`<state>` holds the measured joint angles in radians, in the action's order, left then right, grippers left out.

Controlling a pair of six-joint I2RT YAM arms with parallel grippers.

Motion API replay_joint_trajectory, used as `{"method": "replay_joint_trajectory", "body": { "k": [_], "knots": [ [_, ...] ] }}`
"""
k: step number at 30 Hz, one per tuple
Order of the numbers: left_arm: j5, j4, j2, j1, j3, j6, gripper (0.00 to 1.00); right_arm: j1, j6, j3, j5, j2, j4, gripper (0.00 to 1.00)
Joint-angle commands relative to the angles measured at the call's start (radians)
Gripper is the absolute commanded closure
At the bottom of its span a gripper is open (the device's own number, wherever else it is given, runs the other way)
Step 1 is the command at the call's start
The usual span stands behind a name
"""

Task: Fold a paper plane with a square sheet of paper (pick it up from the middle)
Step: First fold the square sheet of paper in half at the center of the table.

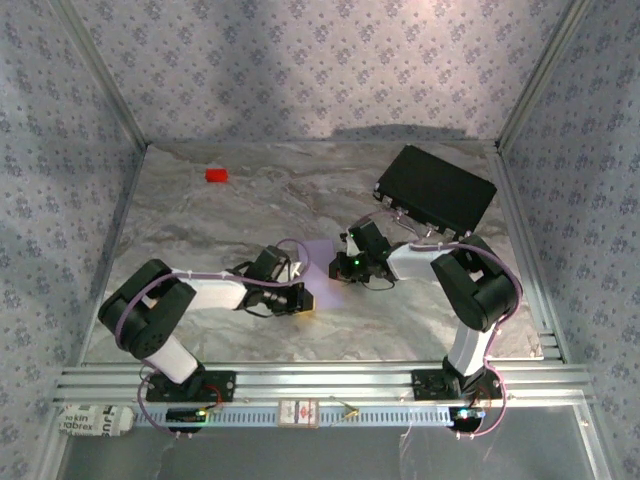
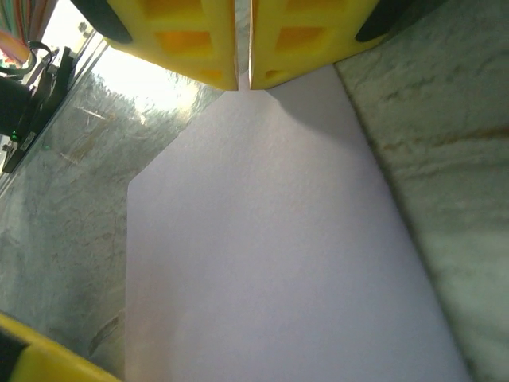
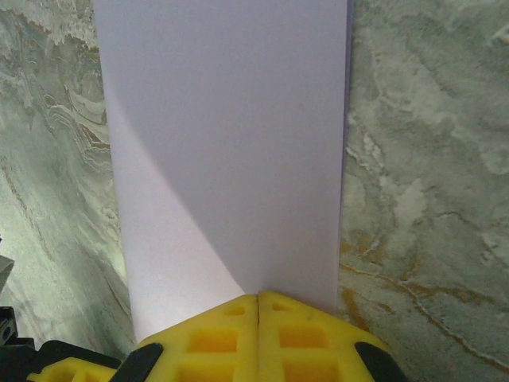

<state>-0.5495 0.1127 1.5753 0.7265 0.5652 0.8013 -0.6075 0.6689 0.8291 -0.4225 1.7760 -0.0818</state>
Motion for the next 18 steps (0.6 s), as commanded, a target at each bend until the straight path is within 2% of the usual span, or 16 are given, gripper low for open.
{"method": "replay_joint_trajectory", "body": {
  "k": [1, 4, 9, 14, 18],
  "knots": [
    [0.008, -0.099, -0.07, 0.003, -0.02, -0.023, 0.87, -0.005, -0.007, -0.032, 0.053, 0.019, 0.12, 1.0],
    [0.019, -0.098, -0.13, -0.009, 0.005, -0.006, 0.86, -0.006, -0.016, -0.015, 0.035, 0.012, 0.107, 1.0],
    [0.015, -0.083, -0.154, -0.08, 0.063, 0.014, 0.86, -0.009, -0.01, 0.015, -0.003, -0.035, 0.053, 1.0],
    [-0.008, -0.042, -0.101, -0.165, 0.117, 0.048, 0.86, -0.011, -0.012, 0.03, 0.036, -0.122, 0.079, 0.88],
    [-0.016, -0.056, -0.047, -0.184, 0.176, 0.036, 0.86, -0.011, 0.006, -0.012, 0.124, -0.223, 0.113, 0.79]
  ]
}}
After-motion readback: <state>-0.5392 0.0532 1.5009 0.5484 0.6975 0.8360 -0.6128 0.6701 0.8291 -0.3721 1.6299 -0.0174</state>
